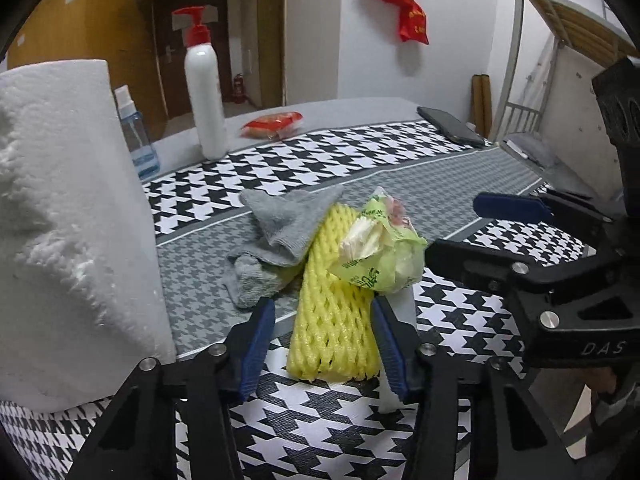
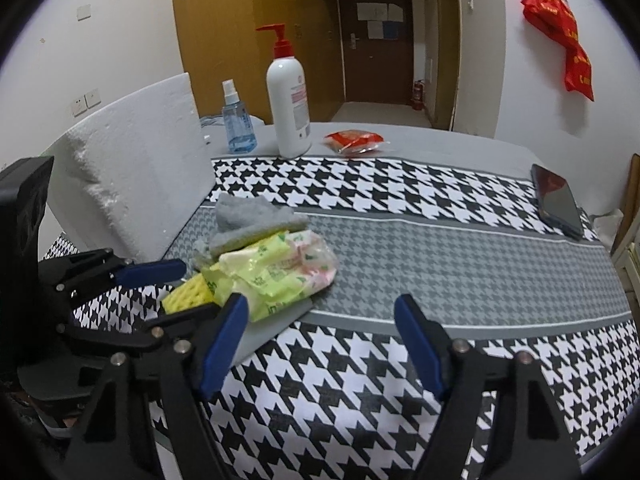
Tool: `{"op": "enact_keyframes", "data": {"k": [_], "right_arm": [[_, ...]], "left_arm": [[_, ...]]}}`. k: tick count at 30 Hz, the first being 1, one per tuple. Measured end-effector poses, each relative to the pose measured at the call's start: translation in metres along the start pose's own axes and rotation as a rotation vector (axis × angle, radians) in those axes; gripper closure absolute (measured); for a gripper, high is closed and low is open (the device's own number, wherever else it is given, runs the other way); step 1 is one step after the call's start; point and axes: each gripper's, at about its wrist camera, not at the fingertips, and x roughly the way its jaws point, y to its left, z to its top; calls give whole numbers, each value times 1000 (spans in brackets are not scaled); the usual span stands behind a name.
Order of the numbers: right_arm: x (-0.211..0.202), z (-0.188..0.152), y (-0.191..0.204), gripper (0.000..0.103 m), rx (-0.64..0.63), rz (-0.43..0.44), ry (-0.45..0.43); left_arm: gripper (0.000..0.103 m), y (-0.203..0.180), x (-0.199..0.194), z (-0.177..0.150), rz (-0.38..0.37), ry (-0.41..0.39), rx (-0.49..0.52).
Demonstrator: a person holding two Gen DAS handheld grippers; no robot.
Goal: Organize soft objects
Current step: 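Close the left tool on the yellow foam fruit net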
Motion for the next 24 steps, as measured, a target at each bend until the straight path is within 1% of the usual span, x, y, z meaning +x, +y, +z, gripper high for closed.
{"op": "enact_keyframes", "data": {"k": [2, 6, 8, 10, 24], "right_arm": [[1, 2, 1, 24, -4, 3, 2], [4, 4, 5, 24, -15, 10, 5], [6, 5, 7, 24, -22, 17, 8], [8, 6, 9, 24, -27, 20, 13], [25, 16, 19, 24, -42, 72, 45]], "left_arm": [[60, 1, 3, 0, -17, 13, -4], [69, 3, 5, 0, -56, 26, -13], [77, 5, 5, 0, -67, 30, -19], [81, 7, 5, 0, -82, 29, -29], [82, 16, 2, -2, -124, 24, -82]]}}
